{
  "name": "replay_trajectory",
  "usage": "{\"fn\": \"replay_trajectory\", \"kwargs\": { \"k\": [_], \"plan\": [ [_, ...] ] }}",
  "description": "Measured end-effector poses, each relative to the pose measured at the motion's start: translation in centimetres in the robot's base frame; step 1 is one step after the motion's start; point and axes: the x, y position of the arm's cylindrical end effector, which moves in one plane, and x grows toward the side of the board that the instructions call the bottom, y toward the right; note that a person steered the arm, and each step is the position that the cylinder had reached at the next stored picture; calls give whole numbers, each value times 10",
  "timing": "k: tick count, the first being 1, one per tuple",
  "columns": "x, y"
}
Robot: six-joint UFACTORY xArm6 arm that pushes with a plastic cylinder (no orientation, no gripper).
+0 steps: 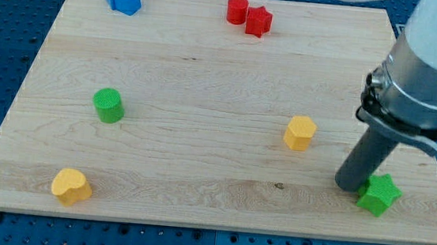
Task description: Point your arm to the yellow hexagon
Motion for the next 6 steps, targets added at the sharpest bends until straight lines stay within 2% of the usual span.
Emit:
{"fn": "replay_trajectory", "kwargs": {
  "k": [2,3,4,5,6],
  "plan": [
    [-49,40],
    [-86,37],
    [-81,31],
    [-61,-13],
    [-60,-65]
  ]
}}
